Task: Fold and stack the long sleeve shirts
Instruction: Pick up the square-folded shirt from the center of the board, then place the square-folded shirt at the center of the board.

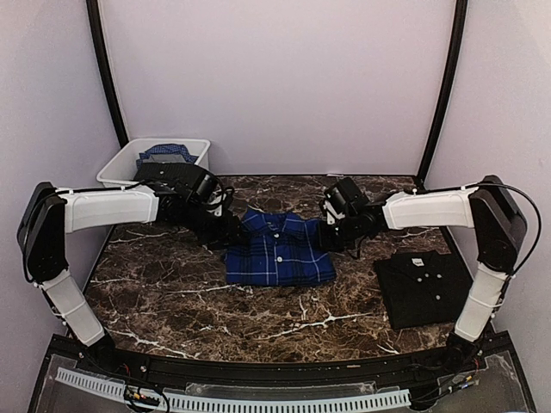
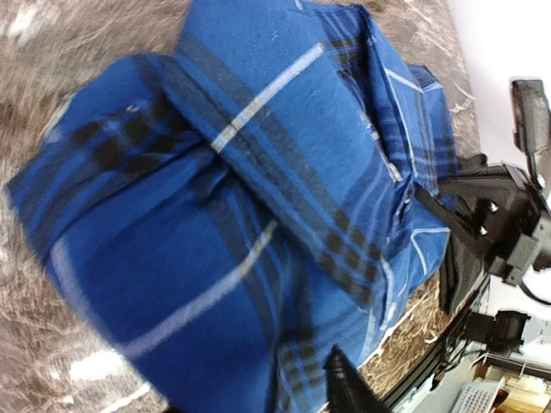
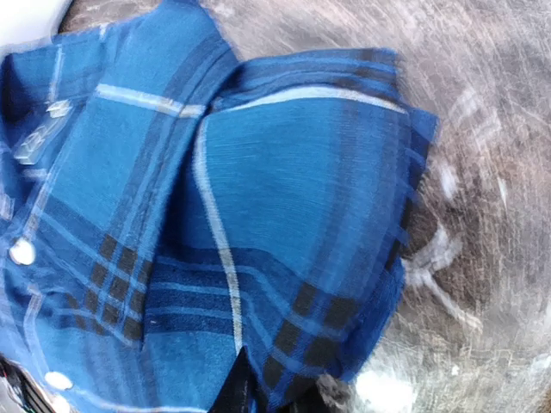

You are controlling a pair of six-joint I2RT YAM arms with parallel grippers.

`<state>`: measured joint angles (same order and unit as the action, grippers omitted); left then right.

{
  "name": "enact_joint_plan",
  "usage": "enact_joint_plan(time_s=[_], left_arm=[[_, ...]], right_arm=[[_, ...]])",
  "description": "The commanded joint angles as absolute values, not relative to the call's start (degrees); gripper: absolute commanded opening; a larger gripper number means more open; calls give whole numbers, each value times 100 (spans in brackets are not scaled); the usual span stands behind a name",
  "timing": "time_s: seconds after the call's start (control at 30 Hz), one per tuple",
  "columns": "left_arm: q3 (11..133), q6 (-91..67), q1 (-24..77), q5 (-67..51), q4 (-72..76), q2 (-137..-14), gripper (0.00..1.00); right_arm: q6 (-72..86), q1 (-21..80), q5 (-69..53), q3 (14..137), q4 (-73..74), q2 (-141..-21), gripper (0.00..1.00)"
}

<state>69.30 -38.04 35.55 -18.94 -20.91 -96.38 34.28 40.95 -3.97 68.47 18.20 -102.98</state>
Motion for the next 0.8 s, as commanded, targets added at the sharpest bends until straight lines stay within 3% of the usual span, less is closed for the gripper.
enact_joint_plan(time_s=[0.0,0.03,0.17,0.37,0.47,0.77], left_arm=[[6469,-3776,3566,-1778,-2359,-9520,55],[6442,-3754,3563,-1768,-2345,-9510,62],[6378,-3686,3548,-1739,-2291,-9453,65],[6559,-3522,3514,-1564,-2203,-9530,50],[6813,-3430,3516,-1680,-2156,-9764,36],[7808,-3374,4199,-2038,-1615,-10708,33]], right_arm=[[3632,4136,-108,6370,1869,-10240,28],[3656,4120,-65,6287,1861,-10188,35],[3609,4109,-18,6261,1918,-9987,49],[3553,4227,435,6511,2140,-9795,49],[3524,4228,618,6565,2212,-9737,50],[3447,4205,970,6612,2416,-9554,50]])
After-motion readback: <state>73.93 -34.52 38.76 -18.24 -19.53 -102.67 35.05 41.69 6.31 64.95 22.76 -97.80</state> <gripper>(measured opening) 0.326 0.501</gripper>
